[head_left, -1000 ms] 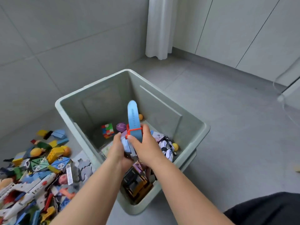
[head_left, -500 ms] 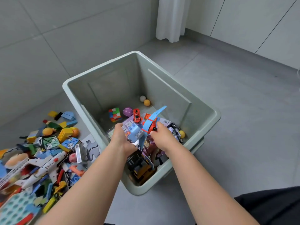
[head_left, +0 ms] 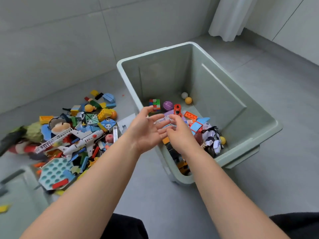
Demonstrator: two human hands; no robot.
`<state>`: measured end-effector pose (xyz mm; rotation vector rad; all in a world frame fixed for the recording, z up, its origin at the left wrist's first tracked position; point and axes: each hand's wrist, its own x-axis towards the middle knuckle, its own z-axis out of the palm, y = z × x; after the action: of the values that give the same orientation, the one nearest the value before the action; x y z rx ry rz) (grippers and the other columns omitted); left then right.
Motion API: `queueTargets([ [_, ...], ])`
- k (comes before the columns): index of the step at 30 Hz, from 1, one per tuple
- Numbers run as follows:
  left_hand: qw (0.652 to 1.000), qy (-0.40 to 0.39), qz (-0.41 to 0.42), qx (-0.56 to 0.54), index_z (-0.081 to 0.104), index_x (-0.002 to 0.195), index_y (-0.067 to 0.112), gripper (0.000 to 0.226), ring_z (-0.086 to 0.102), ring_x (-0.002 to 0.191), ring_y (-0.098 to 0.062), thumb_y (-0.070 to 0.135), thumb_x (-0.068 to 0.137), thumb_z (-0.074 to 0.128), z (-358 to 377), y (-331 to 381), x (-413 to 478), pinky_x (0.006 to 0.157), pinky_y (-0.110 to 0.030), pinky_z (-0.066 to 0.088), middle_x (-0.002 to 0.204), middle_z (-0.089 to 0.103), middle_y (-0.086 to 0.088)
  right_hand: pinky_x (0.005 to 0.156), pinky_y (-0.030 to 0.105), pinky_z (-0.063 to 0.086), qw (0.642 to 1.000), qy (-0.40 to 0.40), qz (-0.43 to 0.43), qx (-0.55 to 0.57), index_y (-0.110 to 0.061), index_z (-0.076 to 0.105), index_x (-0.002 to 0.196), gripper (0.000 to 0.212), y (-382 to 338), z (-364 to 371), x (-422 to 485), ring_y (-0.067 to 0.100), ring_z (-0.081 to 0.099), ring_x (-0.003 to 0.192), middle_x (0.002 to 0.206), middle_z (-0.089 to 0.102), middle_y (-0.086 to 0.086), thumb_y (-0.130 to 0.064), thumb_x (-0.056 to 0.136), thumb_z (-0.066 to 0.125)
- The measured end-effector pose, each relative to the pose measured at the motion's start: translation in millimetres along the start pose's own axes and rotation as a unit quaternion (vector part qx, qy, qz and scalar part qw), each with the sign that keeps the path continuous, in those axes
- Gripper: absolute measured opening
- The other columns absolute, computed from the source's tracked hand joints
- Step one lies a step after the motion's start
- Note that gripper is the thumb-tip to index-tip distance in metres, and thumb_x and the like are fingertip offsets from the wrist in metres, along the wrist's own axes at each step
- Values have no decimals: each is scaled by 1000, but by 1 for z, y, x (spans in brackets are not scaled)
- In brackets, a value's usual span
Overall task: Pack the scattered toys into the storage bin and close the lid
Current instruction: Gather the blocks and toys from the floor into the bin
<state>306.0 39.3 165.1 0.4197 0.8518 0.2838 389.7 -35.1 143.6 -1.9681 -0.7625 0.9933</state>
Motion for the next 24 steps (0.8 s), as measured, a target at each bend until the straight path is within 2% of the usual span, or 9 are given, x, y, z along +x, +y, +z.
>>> queueTargets([
  [2,999,-20,30,-3,47,132,4,50,56,116,-32,37,96,36,-30,10,-17,96,-39,45,128,58,-18,102,26,34,994,53,-88,-19,-17,42,132,46,-12,27,-10,16,40,127,137,44,3,-3,89,42],
  [4,998,-20,64,11,54,126,6,45,59,115,-27,35,97,35,-69,21,-39,98,-39,44,124,63,-13,100,21,32,983,75,-165,-26,-17,47,125,42,-25,54,-23,14,40,122,129,46,2,-2,85,47],
  [7,993,58,103,29,57,124,10,42,61,112,-23,33,97,34,-145,33,-67,101,-38,42,122,65,-8,91,16,30,976,-3,-211,-47,-19,47,122,40,-35,102,-36,11,41,111,117,41,-5,-4,85,49],
  [9,983,138,117,15,59,122,11,41,62,110,-22,31,97,34,-200,34,-79,103,-39,40,121,66,-8,93,19,33,974,-74,-203,-74,-21,46,124,41,-28,139,-31,12,42,108,115,38,-6,-7,86,52],
  [11,968,218,126,-7,57,120,12,37,58,113,-23,29,97,34,-252,26,-88,110,-40,33,120,65,-9,99,24,33,971,-115,-174,-116,-22,44,127,44,-11,178,-15,17,41,116,124,39,0,-11,86,55],
  [15,937,326,124,1,51,124,12,33,51,120,-27,25,96,39,-316,-7,-86,111,-41,30,123,60,-10,109,39,28,941,-159,-88,-286,-28,24,144,78,41,222,33,34,28,132,147,22,9,-21,80,67],
  [19,942,325,73,41,57,117,13,31,55,112,-26,29,97,41,-341,-27,-70,103,-41,35,122,62,-10,109,43,28,896,-201,-66,-390,-42,10,145,94,82,245,71,38,20,136,152,7,9,-37,75,73],
  [22,957,281,50,44,58,121,11,38,58,109,-27,34,99,37,-338,-21,-54,103,-42,39,118,64,-10,109,44,29,904,-192,-70,-375,-47,11,144,89,105,266,82,36,21,137,151,5,12,-36,79,71],
  [24,964,260,46,39,56,122,11,40,57,109,-28,37,99,36,-330,-15,-38,104,-43,38,120,63,-11,109,41,31,915,-150,-96,-363,-43,18,144,79,118,277,82,35,24,136,150,9,14,-29,83,67],
])
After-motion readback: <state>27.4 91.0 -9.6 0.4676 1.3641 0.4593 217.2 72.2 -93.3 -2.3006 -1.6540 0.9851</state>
